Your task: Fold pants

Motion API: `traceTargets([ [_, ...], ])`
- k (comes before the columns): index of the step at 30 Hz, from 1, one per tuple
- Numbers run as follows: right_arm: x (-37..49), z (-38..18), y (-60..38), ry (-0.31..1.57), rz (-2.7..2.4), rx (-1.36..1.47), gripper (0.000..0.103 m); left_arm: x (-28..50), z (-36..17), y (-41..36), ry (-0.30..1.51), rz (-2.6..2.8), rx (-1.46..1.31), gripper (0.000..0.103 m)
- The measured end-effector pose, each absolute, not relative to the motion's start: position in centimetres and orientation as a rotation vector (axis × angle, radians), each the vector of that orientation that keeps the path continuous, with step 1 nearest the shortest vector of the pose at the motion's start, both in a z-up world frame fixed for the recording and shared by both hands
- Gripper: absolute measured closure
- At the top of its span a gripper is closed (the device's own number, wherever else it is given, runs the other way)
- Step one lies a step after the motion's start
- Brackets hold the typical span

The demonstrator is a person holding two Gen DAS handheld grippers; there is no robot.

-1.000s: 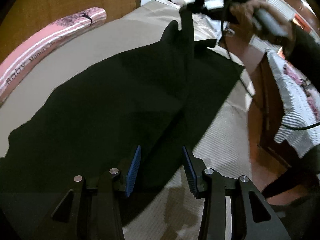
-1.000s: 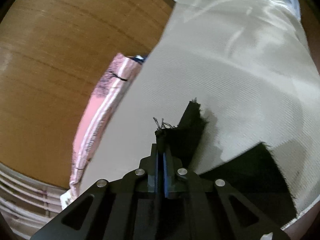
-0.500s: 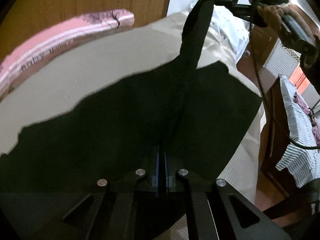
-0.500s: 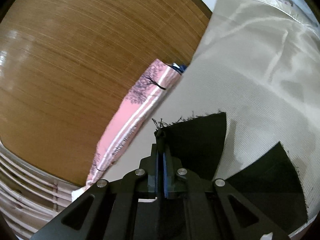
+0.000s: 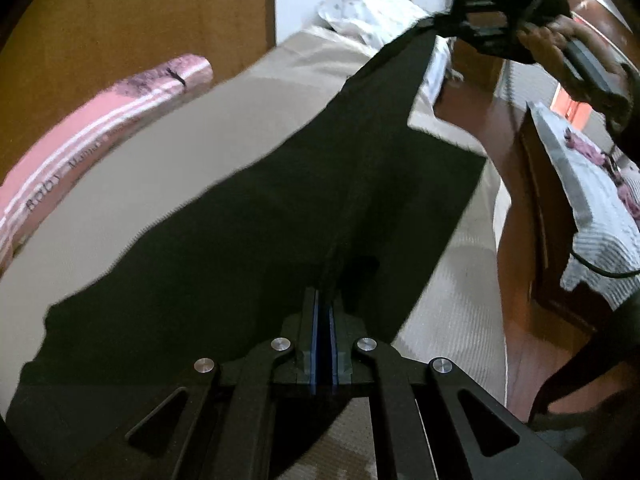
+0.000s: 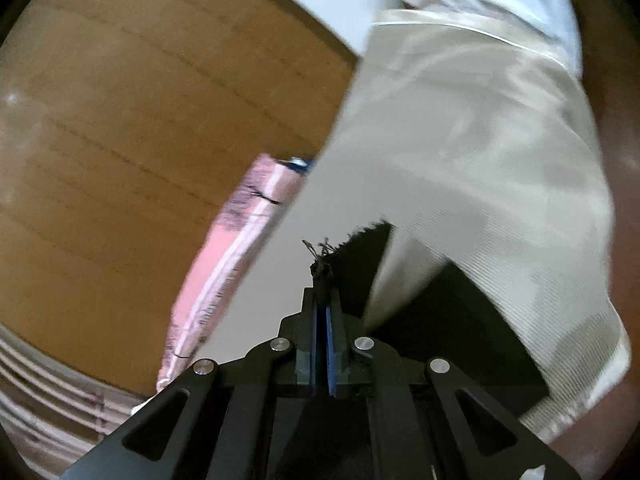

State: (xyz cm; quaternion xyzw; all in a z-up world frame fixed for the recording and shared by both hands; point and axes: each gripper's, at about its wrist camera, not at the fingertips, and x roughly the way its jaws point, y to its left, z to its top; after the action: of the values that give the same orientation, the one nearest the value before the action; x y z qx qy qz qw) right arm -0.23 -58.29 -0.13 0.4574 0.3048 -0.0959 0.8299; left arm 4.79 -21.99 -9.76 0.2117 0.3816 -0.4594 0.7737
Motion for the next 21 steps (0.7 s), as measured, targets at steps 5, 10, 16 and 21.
traceTargets([
  [5, -4.6, -5.4, -58.8, 0.743, -0.353, 0.964, 0.098, 3.6, -11.6, -22.5, 0.841, -1.021, 0.532, 0.098],
  [10, -6.6, -9.4, -59.2, 0.806, -0.432, 0.997, 0.099, 2.9, -11.9, -22.8, 0.826, -1.037, 0.59, 0.098],
  [16, -8.0, -9.0, -58.6, 0.769, -0.442, 0.99, 0.099, 2.7, -11.3, -22.1, 0.819, -1.077, 0.56, 0.098],
  [21, -9.4, -11.5, -58.4, 0.814, -0.489, 1.0, 0.099, 2.5, -12.5, -22.6, 0.848, -1.083, 0.601, 0.096],
])
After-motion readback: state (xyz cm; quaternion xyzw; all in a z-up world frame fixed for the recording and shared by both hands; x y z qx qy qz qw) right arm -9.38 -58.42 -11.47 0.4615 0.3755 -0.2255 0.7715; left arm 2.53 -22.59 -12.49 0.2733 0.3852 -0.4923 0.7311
